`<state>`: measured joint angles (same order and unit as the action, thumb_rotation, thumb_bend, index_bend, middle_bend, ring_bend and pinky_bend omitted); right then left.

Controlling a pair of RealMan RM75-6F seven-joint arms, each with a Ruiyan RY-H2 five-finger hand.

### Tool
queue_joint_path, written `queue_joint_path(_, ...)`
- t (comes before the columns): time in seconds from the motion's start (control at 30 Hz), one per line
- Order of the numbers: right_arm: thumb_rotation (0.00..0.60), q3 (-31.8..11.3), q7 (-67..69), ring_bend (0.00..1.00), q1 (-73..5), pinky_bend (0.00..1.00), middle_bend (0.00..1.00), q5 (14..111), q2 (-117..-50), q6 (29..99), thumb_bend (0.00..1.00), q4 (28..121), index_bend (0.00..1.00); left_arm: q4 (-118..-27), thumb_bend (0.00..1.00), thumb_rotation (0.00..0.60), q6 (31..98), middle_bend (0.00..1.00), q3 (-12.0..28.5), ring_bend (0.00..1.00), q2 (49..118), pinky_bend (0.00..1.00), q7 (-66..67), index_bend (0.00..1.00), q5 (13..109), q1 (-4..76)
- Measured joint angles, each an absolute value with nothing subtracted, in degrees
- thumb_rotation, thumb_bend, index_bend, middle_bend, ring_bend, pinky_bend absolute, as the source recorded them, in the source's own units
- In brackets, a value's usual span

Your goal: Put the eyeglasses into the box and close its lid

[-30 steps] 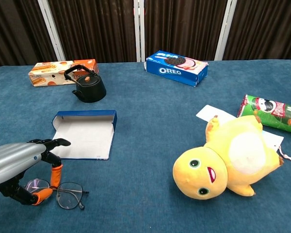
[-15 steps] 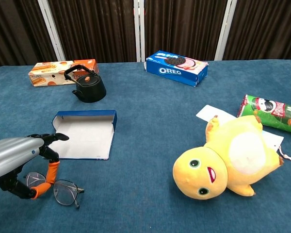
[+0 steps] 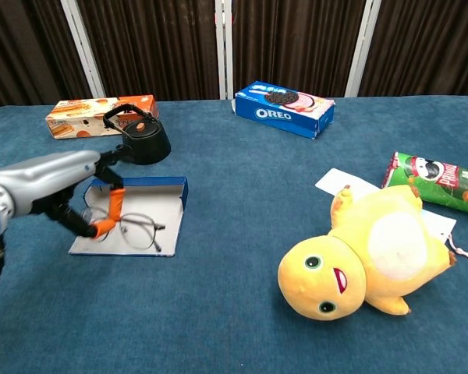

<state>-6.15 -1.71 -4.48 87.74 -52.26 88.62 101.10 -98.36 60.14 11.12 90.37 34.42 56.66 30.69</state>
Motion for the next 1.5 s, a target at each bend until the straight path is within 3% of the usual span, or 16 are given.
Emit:
queue_joint_path(0.3,0.6,-7.1,-3.0,0.0,-5.3,0.0,0.0,84.3,-52.9,86.6,0.0,100.2,0.0,-85.8,0.47,0.6,54.5,0.0,15.3,0.0,95.4,0.0,32.1,0.62,50.6,38.1)
queue_joint_path(0.8,0.6,-7.3,-2.9,0.0,-5.3,0.0,0.0,83.4,-52.9,86.4,0.0,99.9,0.0,-78.7,0.46,0.6,54.7,0.0,14.4,0.0,97.8,0.0,29.2,0.6,50.3,41.3)
queue_joint_path(0.9,0.6,-7.3,-2.8,0.0,-5.2,0.0,0.0,83.5,-52.8,86.5,0.0,99.9,0.0,-77.8,0.45,0.6,55.0,0.0,14.0,0.0,97.8,0.0,28.7,0.48,50.8,41.4)
queue_joint_path(1.03,0.6,-7.3,-2.8,0.0,-5.0,0.0,0.0,83.5,-52.8,86.9,0.0,100.0,0.0,-77.4,0.41,0.6,55.6,0.0,13.7,0.0,97.8,0.0,28.0,0.09,51.2,41.4)
queue_joint_path(1.1,0.6,-7.3,-2.8,0.0,-5.0,0.0,0.0,83.5,-52.8,86.9,0.0,100.1,0.0,-77.6,0.36,0.6,56.4,0.0,13.4,0.0,97.6,0.0,27.6,0.0,51.9,41.2)
queue_joint_path(1.33,0.6,-7.3,-3.2,0.0,-5.1,0.0,0.0,83.2,-52.9,86.5,0.0,99.9,0.0,-78.1,0.17,0.6,56.4,0.0,13.0,0.0,96.9,0.0,25.0,0.0,54.4,41.1)
queue_joint_path(1.5,0.6,-7.4,-3.2,0.0,-5.2,0.0,0.0,82.8,-53.0,86.2,0.0,99.8,0.0,-76.2,0.12,0.6,54.5,0.0,12.2,0.0,97.4,0.0,25.7,0.0,54.3,42.3)
